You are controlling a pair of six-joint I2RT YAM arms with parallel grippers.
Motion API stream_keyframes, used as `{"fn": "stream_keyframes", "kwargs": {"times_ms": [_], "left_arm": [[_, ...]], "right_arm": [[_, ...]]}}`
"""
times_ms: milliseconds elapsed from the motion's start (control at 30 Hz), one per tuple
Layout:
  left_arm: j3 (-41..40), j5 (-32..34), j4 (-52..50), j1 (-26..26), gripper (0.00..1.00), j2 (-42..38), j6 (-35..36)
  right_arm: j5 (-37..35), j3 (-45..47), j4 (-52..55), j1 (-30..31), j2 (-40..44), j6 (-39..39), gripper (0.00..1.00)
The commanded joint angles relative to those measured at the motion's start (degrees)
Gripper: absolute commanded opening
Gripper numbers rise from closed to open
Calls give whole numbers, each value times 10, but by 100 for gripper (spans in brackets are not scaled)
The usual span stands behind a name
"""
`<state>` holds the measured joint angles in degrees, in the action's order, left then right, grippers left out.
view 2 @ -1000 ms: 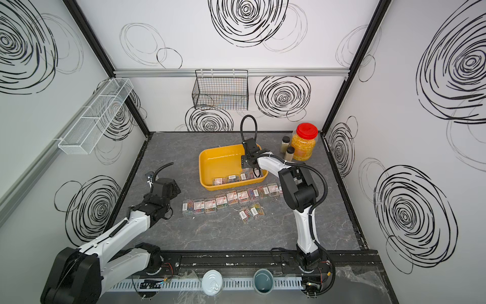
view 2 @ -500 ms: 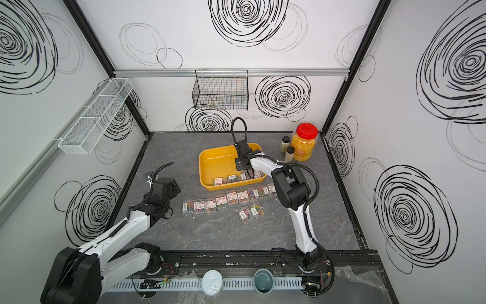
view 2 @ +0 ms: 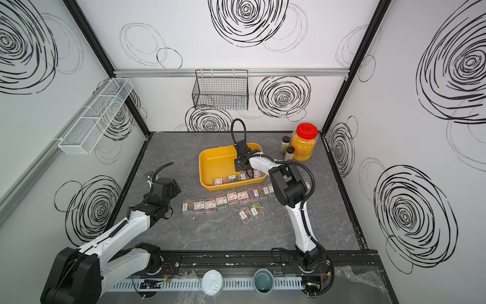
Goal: Take the paper clips out of the storage box
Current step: Pick up the boxed paper clips from the storage box.
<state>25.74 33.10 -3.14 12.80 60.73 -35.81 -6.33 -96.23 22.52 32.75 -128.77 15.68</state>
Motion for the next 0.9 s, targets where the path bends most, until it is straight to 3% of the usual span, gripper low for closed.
{"fn": "stream_keyframes", "kwargs": {"times_ms": [0,300,533,867], "left_arm": [[7,15,9,0,97,-11,-6],[3,15,15,0,97,-18,-4],[1,19,13,0,97,-22,-7],[3,18,11,0,97,-19,-7]], "right_arm": [[25,-16,12,-1,-15,6,67],[32,-15,2,2,-8,18,65],[32,-16,-3,6,20,17,56],[28,-35,-1,11,57,19,53]]}}
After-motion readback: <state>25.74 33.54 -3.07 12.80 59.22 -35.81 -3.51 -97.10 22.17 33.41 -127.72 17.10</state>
